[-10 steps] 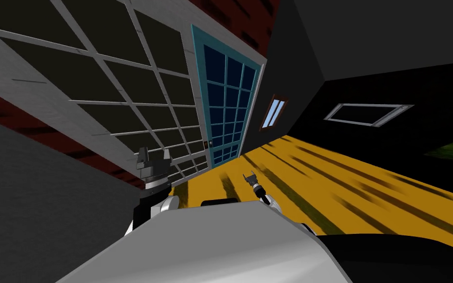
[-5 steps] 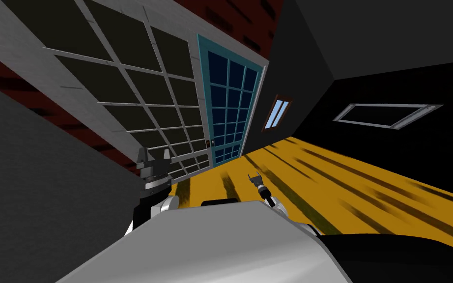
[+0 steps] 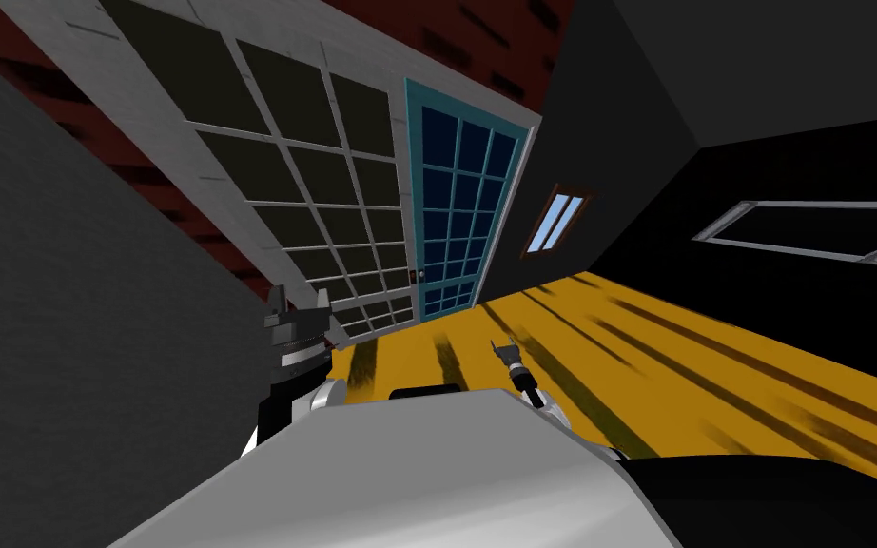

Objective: Pull the door open

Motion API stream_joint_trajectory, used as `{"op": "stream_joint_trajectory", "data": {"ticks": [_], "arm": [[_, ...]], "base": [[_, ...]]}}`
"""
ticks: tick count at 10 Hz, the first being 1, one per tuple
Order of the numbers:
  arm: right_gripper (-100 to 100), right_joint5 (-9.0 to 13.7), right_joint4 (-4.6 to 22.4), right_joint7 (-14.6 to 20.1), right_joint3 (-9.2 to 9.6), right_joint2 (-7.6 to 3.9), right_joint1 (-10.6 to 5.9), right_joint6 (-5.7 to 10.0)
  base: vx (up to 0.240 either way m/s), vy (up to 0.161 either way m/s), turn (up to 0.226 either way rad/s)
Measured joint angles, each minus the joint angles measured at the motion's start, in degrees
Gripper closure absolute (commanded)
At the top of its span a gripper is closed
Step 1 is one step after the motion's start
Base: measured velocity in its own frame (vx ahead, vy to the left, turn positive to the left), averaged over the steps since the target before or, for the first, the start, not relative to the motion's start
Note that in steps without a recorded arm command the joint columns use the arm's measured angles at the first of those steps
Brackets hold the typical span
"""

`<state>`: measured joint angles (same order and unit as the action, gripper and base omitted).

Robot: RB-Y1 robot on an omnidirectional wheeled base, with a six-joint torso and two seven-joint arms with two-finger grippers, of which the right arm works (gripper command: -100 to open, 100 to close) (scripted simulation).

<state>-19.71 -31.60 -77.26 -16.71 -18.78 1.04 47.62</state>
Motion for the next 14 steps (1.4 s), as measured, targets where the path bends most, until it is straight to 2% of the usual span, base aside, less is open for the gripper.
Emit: {"op": "stream_joint_trajectory", "data": {"ticks": [2, 3, 5, 6, 8, 9, 10, 12, 14], "arm": [[-100, 1.5, -1.9, -0.9, -1.65, 1.24, 1.4, -1.54], [-100, 2.4, -1.2, -1.5, -2.56, 1.93, 1.4, -1.54], [-100, 3.6, -1.5, -2.6, -3.84, 3.8, 1.74, -1.94], [-100, 4.2, -0.3, -3.3, -4.48, 4.64, 1.16, -1.53], [-100, 5.0, -0.1, -4.1, -5.2, 6.26, 0.85, -1.53], [-100, 5.3, -0.2, -4.4, -5.46, 7.22, 0.72, -1.54], [-100, 5.5, -1.6, -4.6, -5.51, 8.34, 0.91, -2.21], [-100, 6.1, -0.2, -5.5, -6.03, 10.05, -0.66, -1.74], [-100, 6.2, -2.3, -5.5, -5.81, 11.54, -0.35, -2.39]], "base": [[0.105, 0.065, 0.264], [0.159, 0.066, 0.235], [0.179, 0.031, 0.23], [0.176, 0.031, 0.174], [0.181, 0.034, 0.17], [0.213, 0.03, 0.179], [0.195, 0.003, 0.177], [0.194, -0.005, 0.134], [0.178, -0.036, 0.156]]}}
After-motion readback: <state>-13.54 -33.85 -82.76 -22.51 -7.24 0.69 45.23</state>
